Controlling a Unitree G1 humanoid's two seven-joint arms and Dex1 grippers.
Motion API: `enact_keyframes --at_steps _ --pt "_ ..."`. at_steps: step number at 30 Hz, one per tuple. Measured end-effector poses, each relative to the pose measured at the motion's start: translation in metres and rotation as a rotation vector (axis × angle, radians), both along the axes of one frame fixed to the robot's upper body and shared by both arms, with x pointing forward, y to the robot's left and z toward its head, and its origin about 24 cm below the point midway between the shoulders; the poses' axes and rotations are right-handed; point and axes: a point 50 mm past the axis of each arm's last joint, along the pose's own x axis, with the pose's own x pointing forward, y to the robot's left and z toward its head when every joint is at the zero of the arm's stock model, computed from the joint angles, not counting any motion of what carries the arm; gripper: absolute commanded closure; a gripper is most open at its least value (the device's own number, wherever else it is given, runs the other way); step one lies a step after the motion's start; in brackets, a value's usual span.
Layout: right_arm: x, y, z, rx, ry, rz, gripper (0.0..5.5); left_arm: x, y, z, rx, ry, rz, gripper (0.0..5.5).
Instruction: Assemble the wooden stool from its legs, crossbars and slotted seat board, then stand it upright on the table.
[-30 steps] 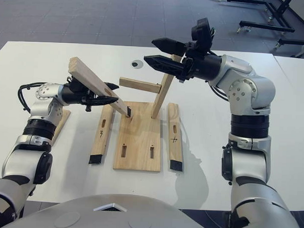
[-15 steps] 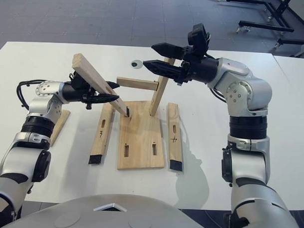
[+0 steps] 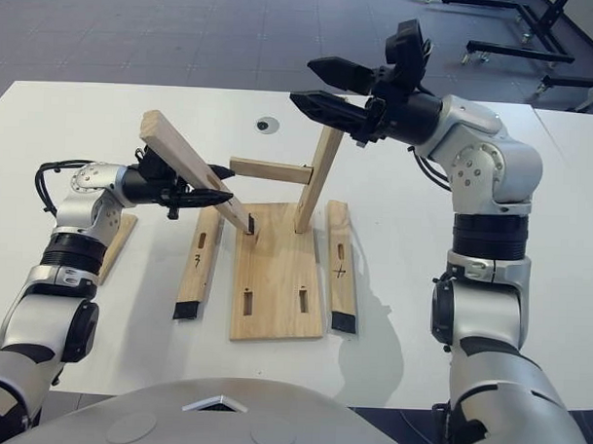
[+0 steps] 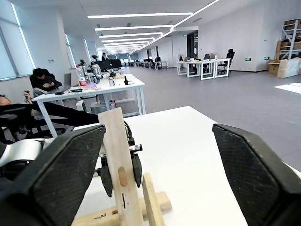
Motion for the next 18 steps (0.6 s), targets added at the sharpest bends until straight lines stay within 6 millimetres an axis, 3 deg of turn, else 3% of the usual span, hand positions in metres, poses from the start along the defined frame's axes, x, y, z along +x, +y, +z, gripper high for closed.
enact_keyframes --at_steps 7,18 --pt "0.0 -0.002 -0.012 -0.152 -0.037 0.011 1.32 0.0 0.001 0.0 -0.003 0.0 0.006 3.48" --pt "-0.001 -0.002 -0.016 -0.187 -0.055 0.015 1.32 0.0 0.001 -0.006 -0.043 0.026 0.041 3.48"
